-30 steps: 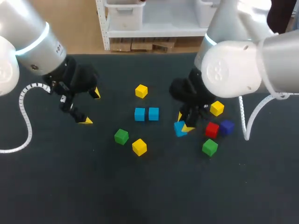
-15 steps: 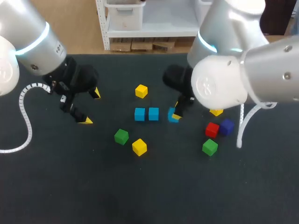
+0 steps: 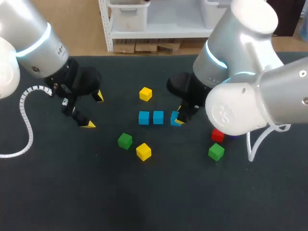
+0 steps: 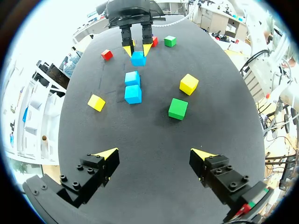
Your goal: Place the blue cubes, place green cubes on the blue cubes, place the yellow cubes on the green cubes, then place the red cubes on the yellow cubes, and place purple cube on the red cubes.
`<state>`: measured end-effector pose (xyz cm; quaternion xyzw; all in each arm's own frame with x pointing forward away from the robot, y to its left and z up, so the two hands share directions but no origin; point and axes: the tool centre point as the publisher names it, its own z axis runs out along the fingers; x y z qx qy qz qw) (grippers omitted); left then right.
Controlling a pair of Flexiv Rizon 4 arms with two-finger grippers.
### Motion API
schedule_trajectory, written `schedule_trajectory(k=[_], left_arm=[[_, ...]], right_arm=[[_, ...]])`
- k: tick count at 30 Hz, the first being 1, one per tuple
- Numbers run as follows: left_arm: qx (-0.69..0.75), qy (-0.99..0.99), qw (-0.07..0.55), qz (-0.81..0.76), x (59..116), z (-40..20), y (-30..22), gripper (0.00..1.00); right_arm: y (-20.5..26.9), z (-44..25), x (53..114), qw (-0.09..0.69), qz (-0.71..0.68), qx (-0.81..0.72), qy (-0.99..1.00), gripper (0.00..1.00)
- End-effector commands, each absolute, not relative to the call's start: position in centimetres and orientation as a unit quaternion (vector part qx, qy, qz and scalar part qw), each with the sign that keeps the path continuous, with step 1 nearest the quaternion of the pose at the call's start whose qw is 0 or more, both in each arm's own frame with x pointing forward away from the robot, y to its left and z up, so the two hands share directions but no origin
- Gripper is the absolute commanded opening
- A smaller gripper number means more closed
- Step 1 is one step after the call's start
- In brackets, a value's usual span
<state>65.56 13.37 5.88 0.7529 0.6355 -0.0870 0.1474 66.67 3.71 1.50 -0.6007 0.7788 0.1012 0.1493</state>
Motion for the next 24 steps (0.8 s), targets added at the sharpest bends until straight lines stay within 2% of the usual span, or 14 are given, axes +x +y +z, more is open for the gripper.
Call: schedule_trajectory(k=[1,24], left_arm=[[0.754,0.634,0.150,-0.088,65.5,5.8,13.5,1.00],[0.754,0.634,0.150,-0.088,65.5,5.8,13.5,1.00]], right_arm=[[3.4,1.3,67.3,0.145,0.109,-0.610,0.771,0.00],[4.6,0.3,68.5,0.149,0.110,-0.657,0.731,0.00]])
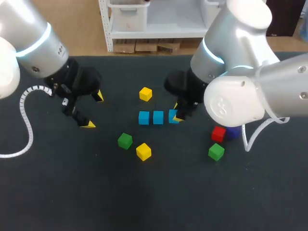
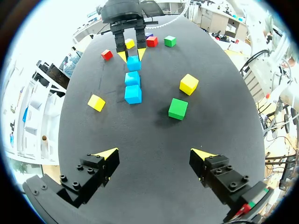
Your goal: Place the blue cubes, place green cubes on the blue cubes, place the yellow cubes on the green cubes, then place the red cubes on the yellow cubes, and place purple cube on the red cubes.
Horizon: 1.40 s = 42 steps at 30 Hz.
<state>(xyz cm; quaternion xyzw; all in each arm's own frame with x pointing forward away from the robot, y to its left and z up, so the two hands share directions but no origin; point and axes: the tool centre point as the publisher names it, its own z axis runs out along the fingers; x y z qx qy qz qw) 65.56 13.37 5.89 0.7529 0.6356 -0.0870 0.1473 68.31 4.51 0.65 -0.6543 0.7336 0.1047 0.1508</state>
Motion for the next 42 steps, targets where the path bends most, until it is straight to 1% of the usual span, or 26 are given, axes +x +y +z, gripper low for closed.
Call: schedule_trajectory(k=[1,35,36,37,38,42], left_arm=[[0.754,0.634,0.150,-0.088,65.55,5.84,13.52,1.00],[0.754,0.634,0.150,-0.088,65.55,5.84,13.52,1.00],[0.754,0.634,0.150,-0.088,65.55,5.84,13.52,1.00],[0.754,0.634,0.150,-0.088,65.55,5.84,13.52,1.00],[0.754,0.634,0.150,-0.088,65.55,5.84,13.52,1.00],[0.754,0.634,0.150,-0.088,65.55,5.84,13.52,1.00]], right_arm=[[4.59,0.25,68.52,0.148,0.111,-0.658,0.730,0.00],[4.79,-0.05,69.17,0.147,0.119,-0.670,0.718,0.00],[4.79,-0.05,69.17,0.146,0.119,-0.670,0.718,0.02],[4.78,-0.05,69.17,0.146,0.119,-0.671,0.717,0.07],[4.78,-0.06,69.17,0.146,0.119,-0.671,0.717,0.09],[4.72,-0.15,69.17,0.145,0.119,-0.670,0.718,0.08]])
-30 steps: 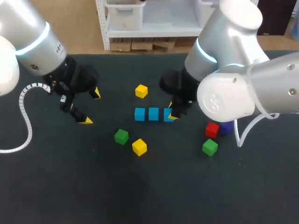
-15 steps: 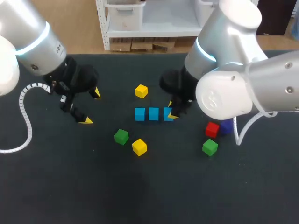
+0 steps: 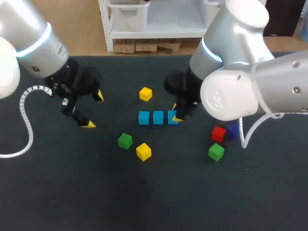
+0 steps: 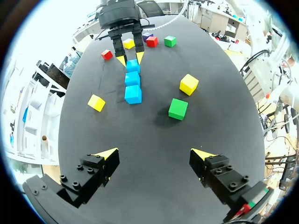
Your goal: Place the blue cubes, place green cubes on the blue cubes, place the yellow cubes on the green cubes, then place the red cubes on the yellow cubes, and place purple cube on the red cubes.
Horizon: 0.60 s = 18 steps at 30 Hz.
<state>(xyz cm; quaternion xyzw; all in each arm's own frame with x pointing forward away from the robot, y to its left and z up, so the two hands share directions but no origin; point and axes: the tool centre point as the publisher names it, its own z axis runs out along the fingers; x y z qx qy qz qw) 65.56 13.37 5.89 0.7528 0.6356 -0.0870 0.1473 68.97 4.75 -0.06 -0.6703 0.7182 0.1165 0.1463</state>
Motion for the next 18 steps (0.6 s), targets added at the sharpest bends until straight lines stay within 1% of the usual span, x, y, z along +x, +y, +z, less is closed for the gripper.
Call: schedule_trajectory(k=[1,18], left_arm=[[0.754,0.634,0.150,-0.088,65.55,5.84,13.52,1.00],[0.754,0.634,0.150,-0.088,65.55,5.84,13.52,1.00]], right_arm=[[4.72,-0.15,69.17,0.145,0.119,-0.670,0.718,0.07],[4.38,-0.27,69.27,0.145,0.120,-0.668,0.720,0.04]])
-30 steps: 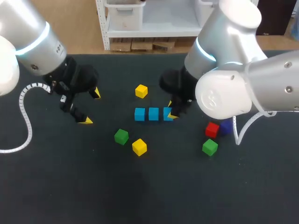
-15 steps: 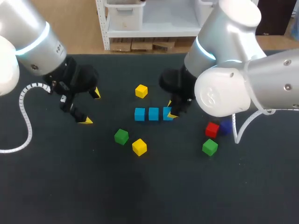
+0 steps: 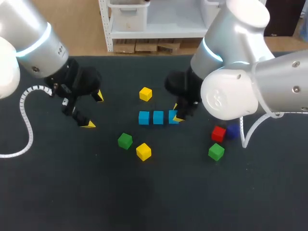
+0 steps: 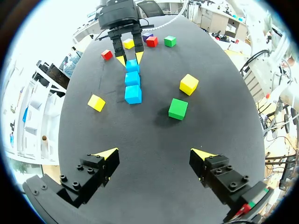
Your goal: Place the blue cubes, place green cubes on the blue cubes, place the yellow cubes on the green cubes, then place the red cubes on the yellow cubes, and place purple cube on the red cubes.
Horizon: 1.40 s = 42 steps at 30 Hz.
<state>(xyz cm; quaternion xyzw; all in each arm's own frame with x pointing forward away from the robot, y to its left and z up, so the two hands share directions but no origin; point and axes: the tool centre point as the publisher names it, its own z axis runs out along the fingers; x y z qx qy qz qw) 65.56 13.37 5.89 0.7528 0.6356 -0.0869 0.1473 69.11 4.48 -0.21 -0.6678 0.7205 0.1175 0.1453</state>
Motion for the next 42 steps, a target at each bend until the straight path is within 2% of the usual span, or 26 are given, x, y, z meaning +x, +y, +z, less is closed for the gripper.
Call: schedule_trajectory(k=[1,5,7,11,15,19,25,30,40,42], left_arm=[[0.754,0.634,0.150,-0.088,65.55,5.84,13.52,1.00],[0.754,0.634,0.150,-0.088,65.55,5.84,13.52,1.00],[0.754,0.634,0.150,-0.088,65.55,5.84,13.52,1.00],[0.754,0.634,0.150,-0.088,65.55,5.84,13.52,1.00],[0.754,0.634,0.150,-0.088,65.55,5.84,13.52,1.00],[0.754,0.634,0.150,-0.088,65.55,5.84,13.52,1.00],[0.754,0.634,0.150,-0.088,65.55,5.84,13.52,1.00],[0.754,0.634,0.150,-0.088,65.55,5.84,13.52,1.00],[0.754,0.634,0.150,-0.088,65.55,5.84,13.52,1.00],[0.754,0.634,0.150,-0.088,65.55,5.84,13.52,1.00]], right_arm=[[4.38,-0.28,69.27,0.145,0.120,-0.668,0.720,0.04],[4.35,-0.35,69.30,0.144,0.123,-0.669,0.719,0.06],[4.36,-0.41,69.30,0.143,0.123,-0.669,0.719,0.13],[4.35,-0.45,69.28,0.140,0.124,-0.670,0.718,0.34],[4.28,-0.42,69.31,0.140,0.125,-0.670,0.718,0.39],[4.23,-0.44,69.32,0.141,0.127,-0.669,0.719,0.35],[4.35,-0.47,69.31,0.143,0.130,-0.668,0.718,0.35],[4.53,-0.45,69.33,0.146,0.132,-0.669,0.717,0.24],[4.60,-0.46,69.39,0.145,0.137,-0.668,0.717,0.27],[4.61,-0.39,69.41,0.145,0.137,-0.668,0.716,0.34]])
